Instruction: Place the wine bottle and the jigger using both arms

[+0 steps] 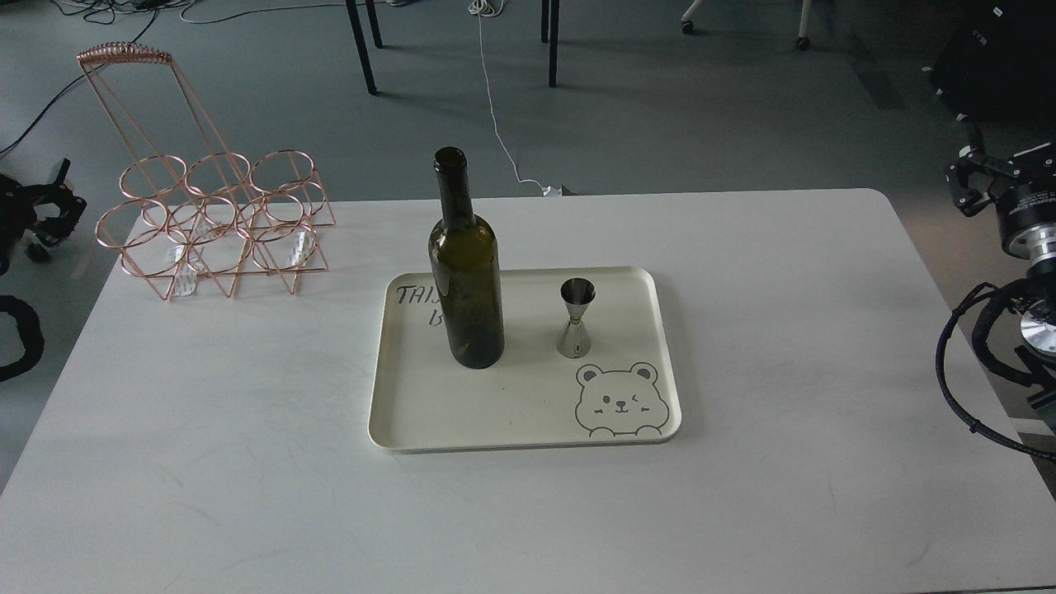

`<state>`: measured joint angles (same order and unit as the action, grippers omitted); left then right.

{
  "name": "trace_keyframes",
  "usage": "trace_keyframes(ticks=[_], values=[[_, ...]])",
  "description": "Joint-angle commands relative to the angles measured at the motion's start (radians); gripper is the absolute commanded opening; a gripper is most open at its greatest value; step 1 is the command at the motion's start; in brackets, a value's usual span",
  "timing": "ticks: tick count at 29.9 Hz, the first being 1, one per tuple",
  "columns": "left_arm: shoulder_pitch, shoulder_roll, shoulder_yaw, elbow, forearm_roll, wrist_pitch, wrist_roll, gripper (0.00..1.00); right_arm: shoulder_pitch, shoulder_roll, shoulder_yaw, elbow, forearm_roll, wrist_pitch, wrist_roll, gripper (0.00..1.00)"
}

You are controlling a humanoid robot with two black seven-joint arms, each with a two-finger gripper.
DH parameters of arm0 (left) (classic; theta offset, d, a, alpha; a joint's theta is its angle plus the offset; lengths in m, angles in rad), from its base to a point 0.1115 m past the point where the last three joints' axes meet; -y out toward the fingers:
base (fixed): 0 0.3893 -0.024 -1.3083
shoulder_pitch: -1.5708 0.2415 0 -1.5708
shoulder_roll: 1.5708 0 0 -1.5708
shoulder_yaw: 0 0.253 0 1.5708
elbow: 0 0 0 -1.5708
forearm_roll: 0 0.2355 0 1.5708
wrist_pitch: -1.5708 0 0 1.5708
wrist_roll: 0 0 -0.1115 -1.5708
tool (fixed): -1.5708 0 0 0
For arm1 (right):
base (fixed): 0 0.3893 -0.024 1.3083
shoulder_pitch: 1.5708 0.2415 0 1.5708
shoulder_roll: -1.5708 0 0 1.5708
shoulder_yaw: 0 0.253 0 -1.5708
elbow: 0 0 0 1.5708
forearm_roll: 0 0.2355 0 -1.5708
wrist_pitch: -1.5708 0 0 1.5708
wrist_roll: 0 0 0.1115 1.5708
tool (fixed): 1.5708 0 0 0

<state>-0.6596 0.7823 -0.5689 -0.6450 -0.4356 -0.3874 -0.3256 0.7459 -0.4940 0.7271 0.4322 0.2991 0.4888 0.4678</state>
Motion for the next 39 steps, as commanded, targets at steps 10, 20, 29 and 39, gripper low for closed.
trace_keyframes(ticks=[10,20,29,39], values=[[-0.014,0.002,0.001,-0.001,0.001,0.001,-0.001,0.98,0.021,-0.006,-0.052,0.020,-0.060,0.000,0.008,0.99],[-0.012,0.002,0.000,-0.005,0.000,-0.001,0.000,0.98,0.072,-0.204,-0.084,0.316,-0.365,0.000,0.021,0.99],[-0.014,0.000,0.000,-0.005,0.000,0.001,0.000,0.98,0.070,-0.317,-0.090,0.670,-0.950,-0.220,0.021,0.99],[-0.014,0.003,0.003,-0.005,0.002,-0.008,-0.009,0.98,0.004,-0.321,-0.216,0.873,-1.468,-0.400,0.021,0.99]])
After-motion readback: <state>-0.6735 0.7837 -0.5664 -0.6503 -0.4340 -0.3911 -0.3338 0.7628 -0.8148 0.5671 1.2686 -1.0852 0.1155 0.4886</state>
